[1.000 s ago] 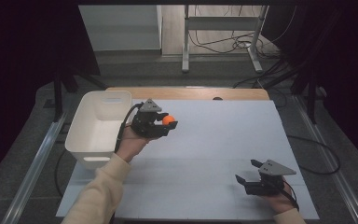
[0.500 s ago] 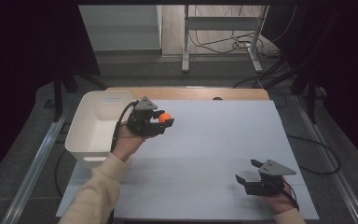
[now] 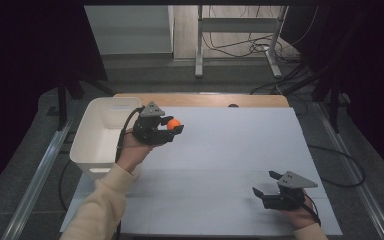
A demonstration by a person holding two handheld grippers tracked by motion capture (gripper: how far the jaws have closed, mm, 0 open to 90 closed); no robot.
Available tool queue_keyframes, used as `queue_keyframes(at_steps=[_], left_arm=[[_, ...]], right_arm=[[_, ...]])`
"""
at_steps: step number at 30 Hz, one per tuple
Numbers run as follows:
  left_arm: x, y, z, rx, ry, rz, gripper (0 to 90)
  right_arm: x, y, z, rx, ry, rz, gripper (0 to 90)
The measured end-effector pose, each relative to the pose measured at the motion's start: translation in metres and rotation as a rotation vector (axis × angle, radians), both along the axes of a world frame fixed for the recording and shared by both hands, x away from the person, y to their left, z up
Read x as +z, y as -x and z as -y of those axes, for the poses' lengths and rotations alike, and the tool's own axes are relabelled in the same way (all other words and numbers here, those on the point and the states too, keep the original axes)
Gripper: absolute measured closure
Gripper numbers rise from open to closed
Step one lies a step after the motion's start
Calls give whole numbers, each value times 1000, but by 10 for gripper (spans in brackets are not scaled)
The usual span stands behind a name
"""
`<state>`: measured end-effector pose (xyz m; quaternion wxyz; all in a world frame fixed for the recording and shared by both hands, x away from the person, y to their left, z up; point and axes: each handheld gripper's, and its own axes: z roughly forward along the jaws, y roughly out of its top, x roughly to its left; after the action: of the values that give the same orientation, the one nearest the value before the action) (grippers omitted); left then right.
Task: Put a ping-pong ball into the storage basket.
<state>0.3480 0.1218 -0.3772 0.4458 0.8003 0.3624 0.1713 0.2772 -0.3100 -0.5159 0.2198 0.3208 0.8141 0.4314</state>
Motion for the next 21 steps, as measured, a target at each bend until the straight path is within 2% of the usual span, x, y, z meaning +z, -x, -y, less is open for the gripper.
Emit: queue_keyframes(at_steps=[21], left_arm=[[8, 1, -18, 48, 1, 14, 499]], right_arm=[[0, 0, 0, -1, 2, 1, 148]])
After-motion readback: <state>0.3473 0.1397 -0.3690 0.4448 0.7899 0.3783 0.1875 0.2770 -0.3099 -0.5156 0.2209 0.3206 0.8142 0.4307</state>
